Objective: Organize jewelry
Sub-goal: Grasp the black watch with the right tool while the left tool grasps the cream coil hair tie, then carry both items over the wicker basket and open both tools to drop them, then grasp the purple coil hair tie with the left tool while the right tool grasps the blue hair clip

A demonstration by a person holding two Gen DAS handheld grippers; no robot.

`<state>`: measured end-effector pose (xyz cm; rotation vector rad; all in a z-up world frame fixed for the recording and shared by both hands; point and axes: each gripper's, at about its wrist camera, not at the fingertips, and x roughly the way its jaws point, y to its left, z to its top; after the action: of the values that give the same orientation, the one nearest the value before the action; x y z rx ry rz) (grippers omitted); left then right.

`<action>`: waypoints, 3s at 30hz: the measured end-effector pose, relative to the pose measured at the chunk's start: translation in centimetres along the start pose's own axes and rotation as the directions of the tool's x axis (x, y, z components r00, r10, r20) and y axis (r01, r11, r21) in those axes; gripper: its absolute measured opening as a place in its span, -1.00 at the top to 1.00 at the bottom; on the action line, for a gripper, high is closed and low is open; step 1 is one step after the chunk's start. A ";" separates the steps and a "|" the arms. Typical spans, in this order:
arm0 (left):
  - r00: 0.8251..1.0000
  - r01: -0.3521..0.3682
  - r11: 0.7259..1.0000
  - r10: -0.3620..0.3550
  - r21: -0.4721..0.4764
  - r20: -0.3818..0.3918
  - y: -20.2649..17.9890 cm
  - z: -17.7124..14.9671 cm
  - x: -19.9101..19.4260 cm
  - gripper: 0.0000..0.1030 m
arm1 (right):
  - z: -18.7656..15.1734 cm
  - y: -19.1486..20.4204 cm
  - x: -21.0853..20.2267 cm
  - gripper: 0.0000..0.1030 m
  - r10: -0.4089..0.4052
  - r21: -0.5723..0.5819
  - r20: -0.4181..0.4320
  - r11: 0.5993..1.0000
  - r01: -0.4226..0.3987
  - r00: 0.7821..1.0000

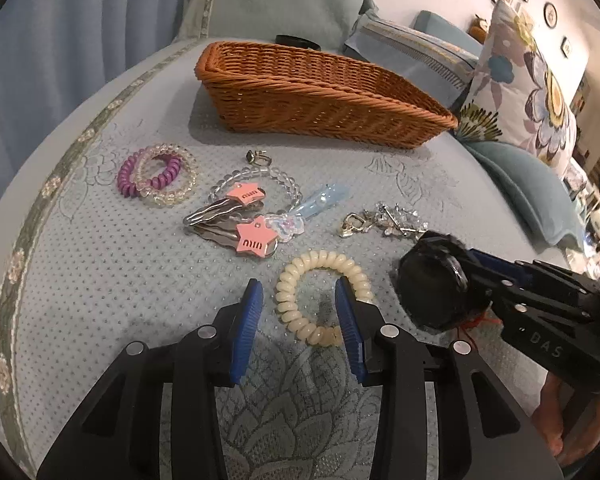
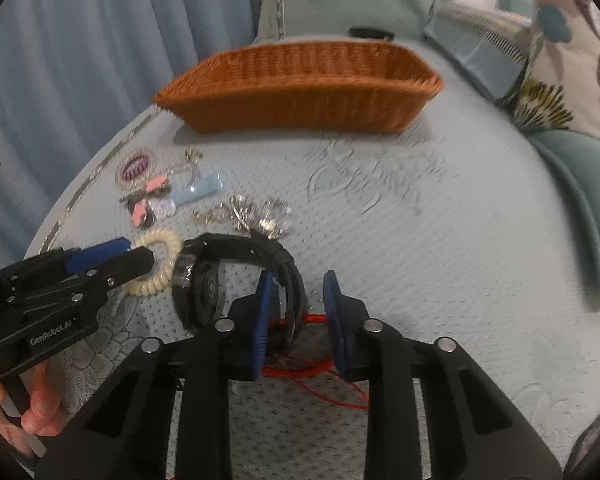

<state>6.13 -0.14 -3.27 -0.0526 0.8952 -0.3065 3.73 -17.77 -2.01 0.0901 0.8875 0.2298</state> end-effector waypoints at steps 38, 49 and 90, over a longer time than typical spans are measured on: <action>0.958 0.010 0.999 -0.023 0.047 0.285 -0.5 18.0 1.1 0.83 | 18.6 -2.9 2.4 0.81 -0.089 0.038 0.204 0.996 0.083 0.975; 0.984 -0.050 0.996 0.035 0.078 0.177 -0.3 18.1 7.3 0.82 | 18.4 -5.4 9.6 0.75 -0.088 0.118 0.047 0.990 0.082 0.995; 0.993 0.109 0.962 -0.096 -0.250 0.063 16.0 7.3 0.4 0.26 | 5.4 7.7 2.4 0.20 0.162 0.048 0.032 0.985 -0.164 0.986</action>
<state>15.88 14.45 -1.74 -0.3427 0.8785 -0.2841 8.17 -9.59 0.95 0.2129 0.8590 0.3582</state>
